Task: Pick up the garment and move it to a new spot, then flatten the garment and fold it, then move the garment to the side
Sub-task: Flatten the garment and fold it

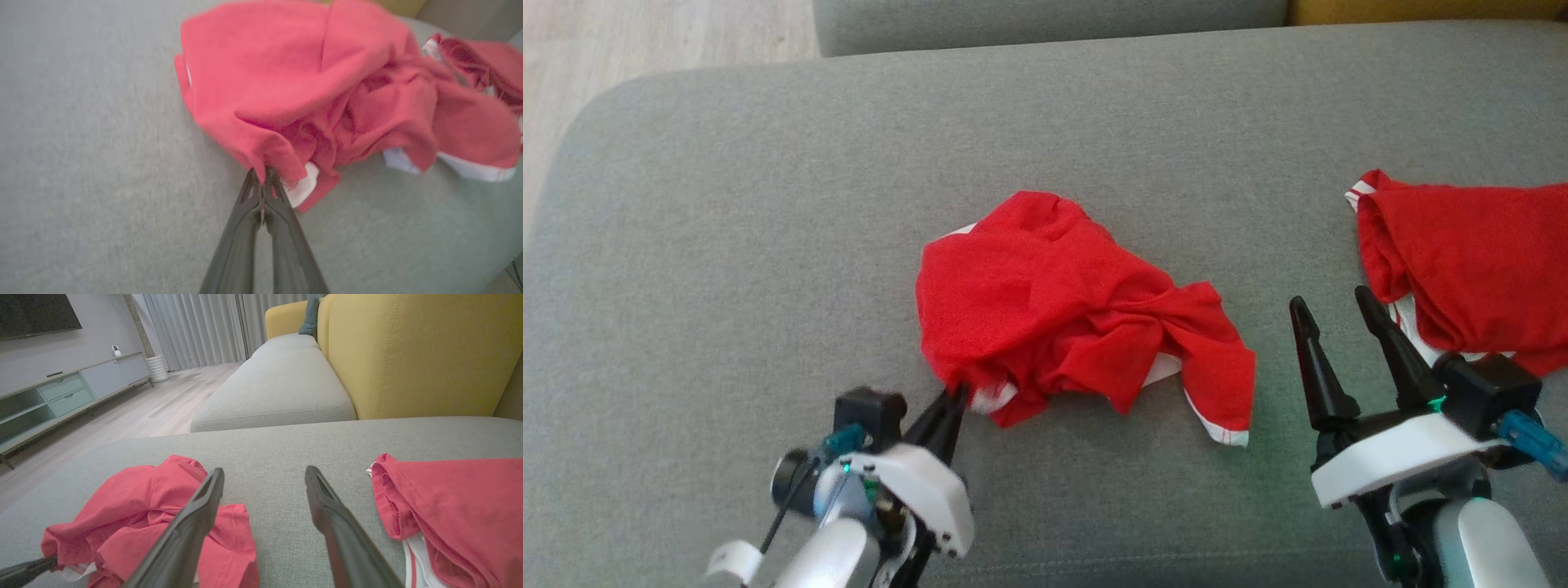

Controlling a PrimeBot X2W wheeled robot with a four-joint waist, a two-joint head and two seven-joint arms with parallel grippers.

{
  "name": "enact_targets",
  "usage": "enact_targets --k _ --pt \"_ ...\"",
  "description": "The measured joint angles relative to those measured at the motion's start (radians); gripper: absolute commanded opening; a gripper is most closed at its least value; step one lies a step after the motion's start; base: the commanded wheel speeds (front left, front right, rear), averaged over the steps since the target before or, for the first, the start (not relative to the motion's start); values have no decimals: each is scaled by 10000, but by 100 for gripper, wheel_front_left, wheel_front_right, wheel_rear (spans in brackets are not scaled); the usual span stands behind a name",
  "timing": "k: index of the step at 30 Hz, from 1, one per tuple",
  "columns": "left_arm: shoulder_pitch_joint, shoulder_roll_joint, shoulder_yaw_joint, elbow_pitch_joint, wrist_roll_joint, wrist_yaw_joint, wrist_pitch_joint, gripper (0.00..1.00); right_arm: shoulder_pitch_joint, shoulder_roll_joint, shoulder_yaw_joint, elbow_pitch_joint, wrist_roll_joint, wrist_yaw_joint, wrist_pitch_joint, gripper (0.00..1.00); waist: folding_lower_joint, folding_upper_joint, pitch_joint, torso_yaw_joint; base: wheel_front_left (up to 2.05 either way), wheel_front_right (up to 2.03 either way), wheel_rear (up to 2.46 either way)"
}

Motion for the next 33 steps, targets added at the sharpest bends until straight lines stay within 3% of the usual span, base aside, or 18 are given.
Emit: enact_targets --k 7,11,18,25,26,27,28,33 --pt "-745 59 2 -2656 151 -79 -245 0 19 13 -63 -12 100 0 86 100 0 0 -36 152 0 0 0" --pt "-1924 -94 -201 -3285 290 -349 -169 0 1 23 10 -13 107 0 88 100 0 0 98 120 0 0 0" --pt "-3496 -905 -1484 -1906 31 -1143 -59 0 -256 54 56 15 190 0 88 100 0 0 356 -412 0 0 0" --pt "-3758 -949 -3885 -564 -1229 -1407 -798 0 -300 100 -134 35 267 0 82 100 0 0 915 -779 0 0 0" --pt "-3925 -959 -4155 -387 -1386 -1402 -972 22 -342 104 -146 38 267 0 79 100 1 0 991 -803 0 0 0" --pt "-4085 -955 -4312 -274 -1603 -1369 -1189 74 -401 109 -155 38 267 0 77 100 1 0 1055 -819 0 0 0" --pt "-4282 -949 -4481 -140 -1785 -1269 -1402 100 -446 113 -173 38 267 0 75 100 1 0 1108 -821 0 0 0" --pt "-5028 -949 -5143 86 -1998 -840 -2155 100 -590 138 -255 52 263 0 42 100 1 0 1142 -589 0 0 0"
